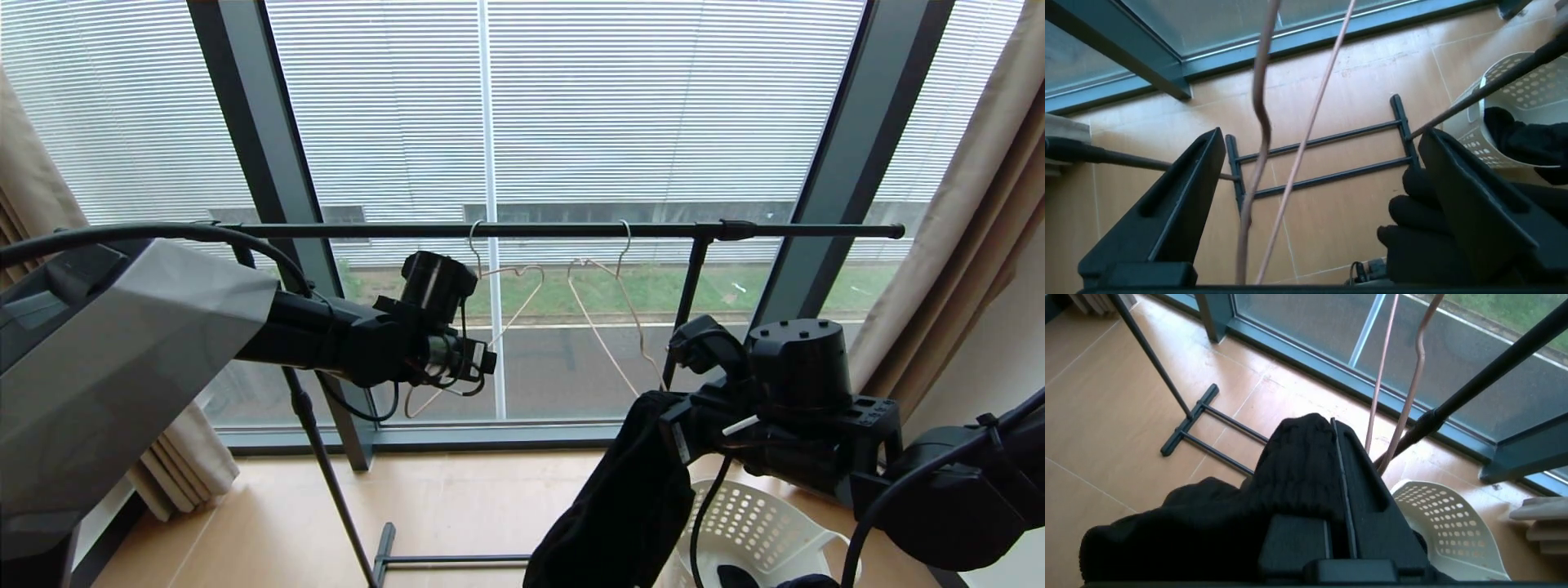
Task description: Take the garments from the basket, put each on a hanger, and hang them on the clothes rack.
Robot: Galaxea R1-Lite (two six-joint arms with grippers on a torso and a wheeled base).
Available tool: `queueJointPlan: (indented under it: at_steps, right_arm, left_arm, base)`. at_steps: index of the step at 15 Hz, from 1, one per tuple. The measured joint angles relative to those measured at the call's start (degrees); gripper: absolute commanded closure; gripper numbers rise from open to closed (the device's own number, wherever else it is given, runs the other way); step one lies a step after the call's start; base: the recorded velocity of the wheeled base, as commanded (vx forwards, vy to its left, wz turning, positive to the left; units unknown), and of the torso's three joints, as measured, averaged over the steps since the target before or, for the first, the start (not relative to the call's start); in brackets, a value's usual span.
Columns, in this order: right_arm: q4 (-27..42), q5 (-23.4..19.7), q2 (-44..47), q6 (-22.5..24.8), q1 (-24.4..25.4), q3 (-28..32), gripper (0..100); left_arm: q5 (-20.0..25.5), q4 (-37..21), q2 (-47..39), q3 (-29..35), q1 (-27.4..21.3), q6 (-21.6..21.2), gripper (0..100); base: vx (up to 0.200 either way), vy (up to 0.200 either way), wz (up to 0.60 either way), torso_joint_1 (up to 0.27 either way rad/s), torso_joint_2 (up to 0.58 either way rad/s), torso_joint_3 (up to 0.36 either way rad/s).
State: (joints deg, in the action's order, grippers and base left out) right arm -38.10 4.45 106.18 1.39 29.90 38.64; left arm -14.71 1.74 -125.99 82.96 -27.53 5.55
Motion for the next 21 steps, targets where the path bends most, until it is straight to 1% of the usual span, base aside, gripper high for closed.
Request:
queueJointPlan:
  at_steps: [4,9,13,18,19,21]
  right_arm:
    - [-0.05,0.00,0.79,0.00,-0.02,0.27,100]
    - [-0.02,0.01,0.99,0.00,-0.02,0.29,100]
    - [-0.02,0.01,0.99,0.00,0.00,0.27,100]
    - [-0.05,0.00,0.96,0.00,0.52,0.05,100]
    - [-0.05,0.01,0.99,0.00,0.57,0.05,100]
    - [-0.05,0.00,0.99,-0.02,0.63,0.09,100]
  left_arm:
    - [0.21,0.02,-0.55,2.07,0.51,-0.13,0]
    - [0.00,-0.11,-1.02,3.45,-0.20,-0.43,0]
    - [-0.56,-0.18,-3.83,8.02,1.29,-0.40,0]
    - [-0.63,-0.29,-6.07,9.29,1.38,-0.29,0]
    - [-0.66,-0.29,-6.16,9.24,1.54,-0.24,100]
    - [-0.66,-0.29,-6.29,8.94,1.46,-0.20,100]
  base:
    - [0.000,0.000,0.00,0.000,0.00,0.000]
    - [0.000,0.000,0.00,0.000,0.00,0.000]
    - [0.000,0.000,0.00,0.000,0.00,0.000]
    - [0.000,0.000,0.00,0.000,0.00,0.000]
    - [0.000,0.000,0.00,0.000,0.00,0.000]
    - [0.000,0.000,0.00,0.000,0.00,0.000]
